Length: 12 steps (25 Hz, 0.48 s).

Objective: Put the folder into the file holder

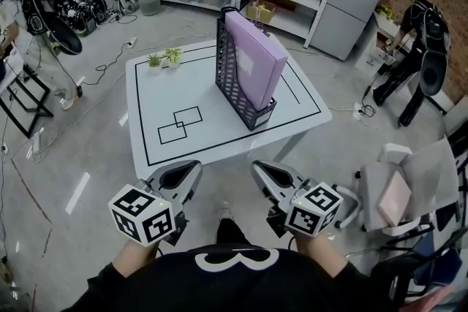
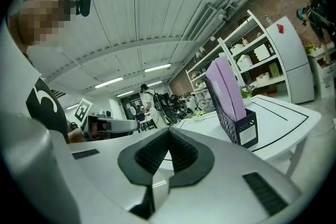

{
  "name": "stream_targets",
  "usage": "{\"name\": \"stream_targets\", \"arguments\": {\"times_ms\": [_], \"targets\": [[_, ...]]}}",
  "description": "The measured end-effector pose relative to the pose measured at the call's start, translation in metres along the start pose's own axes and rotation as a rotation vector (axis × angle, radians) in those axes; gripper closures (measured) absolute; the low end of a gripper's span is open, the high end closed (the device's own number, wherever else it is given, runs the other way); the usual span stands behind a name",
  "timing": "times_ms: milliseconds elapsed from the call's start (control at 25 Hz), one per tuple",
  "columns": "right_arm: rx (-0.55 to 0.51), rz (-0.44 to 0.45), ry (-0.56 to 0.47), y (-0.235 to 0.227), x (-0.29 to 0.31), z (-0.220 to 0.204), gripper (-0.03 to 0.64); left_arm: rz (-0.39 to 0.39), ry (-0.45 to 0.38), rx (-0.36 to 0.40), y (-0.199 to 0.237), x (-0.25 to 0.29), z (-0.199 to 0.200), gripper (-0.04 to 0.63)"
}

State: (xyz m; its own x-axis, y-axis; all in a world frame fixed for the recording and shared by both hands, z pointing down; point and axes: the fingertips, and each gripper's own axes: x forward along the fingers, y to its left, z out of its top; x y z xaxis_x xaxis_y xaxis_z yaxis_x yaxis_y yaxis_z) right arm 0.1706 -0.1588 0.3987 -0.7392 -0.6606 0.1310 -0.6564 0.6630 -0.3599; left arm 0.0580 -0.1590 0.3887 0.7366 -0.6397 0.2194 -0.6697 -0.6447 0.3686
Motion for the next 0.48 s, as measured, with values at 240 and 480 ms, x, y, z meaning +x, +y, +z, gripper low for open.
{"name": "stream_targets", "arguments": {"times_ms": [240,480], "targets": [[0.028,-0.009,-0.010,0.004,-0.003,-0.006,0.614,-0.005,0.007,0.007,-0.006,-0.008,-0.006,0.589],[0.051,-0.023,-0.002,0.001,-0.003,-0.019,0.614,0.005,0.027,-0.006,-0.001,-0.007,-0.017,0.589]]}}
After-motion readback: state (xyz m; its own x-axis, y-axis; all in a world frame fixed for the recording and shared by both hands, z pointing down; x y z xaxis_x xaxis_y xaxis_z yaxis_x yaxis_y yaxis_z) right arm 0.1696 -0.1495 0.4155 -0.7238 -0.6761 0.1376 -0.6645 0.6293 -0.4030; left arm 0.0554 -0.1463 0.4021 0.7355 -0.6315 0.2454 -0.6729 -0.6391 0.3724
